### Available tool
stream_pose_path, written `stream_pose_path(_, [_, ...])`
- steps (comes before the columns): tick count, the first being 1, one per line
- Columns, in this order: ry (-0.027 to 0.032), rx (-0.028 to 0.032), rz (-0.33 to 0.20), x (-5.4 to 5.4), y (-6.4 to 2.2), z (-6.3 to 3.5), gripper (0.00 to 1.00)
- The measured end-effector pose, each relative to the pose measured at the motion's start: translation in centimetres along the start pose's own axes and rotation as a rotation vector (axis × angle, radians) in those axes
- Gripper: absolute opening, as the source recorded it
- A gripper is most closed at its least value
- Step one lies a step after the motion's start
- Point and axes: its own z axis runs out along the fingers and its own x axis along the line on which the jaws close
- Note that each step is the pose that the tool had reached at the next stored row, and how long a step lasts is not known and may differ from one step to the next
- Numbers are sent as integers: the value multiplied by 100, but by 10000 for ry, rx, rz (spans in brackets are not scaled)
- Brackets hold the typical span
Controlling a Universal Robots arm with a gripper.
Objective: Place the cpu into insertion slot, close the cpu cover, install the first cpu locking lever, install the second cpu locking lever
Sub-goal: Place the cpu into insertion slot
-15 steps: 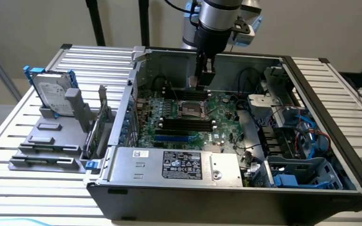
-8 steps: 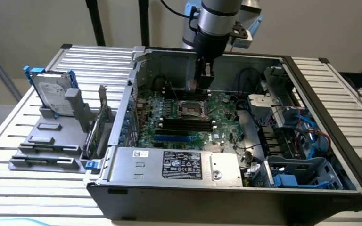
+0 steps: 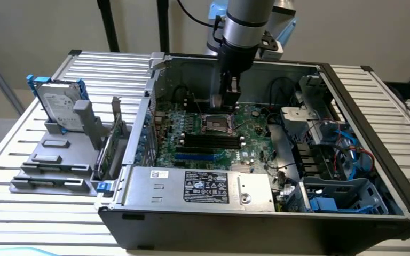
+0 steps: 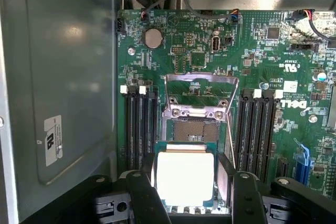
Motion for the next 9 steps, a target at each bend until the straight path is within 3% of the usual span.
stream_pose_path(9, [-193, 1, 11, -27, 5, 110, 55])
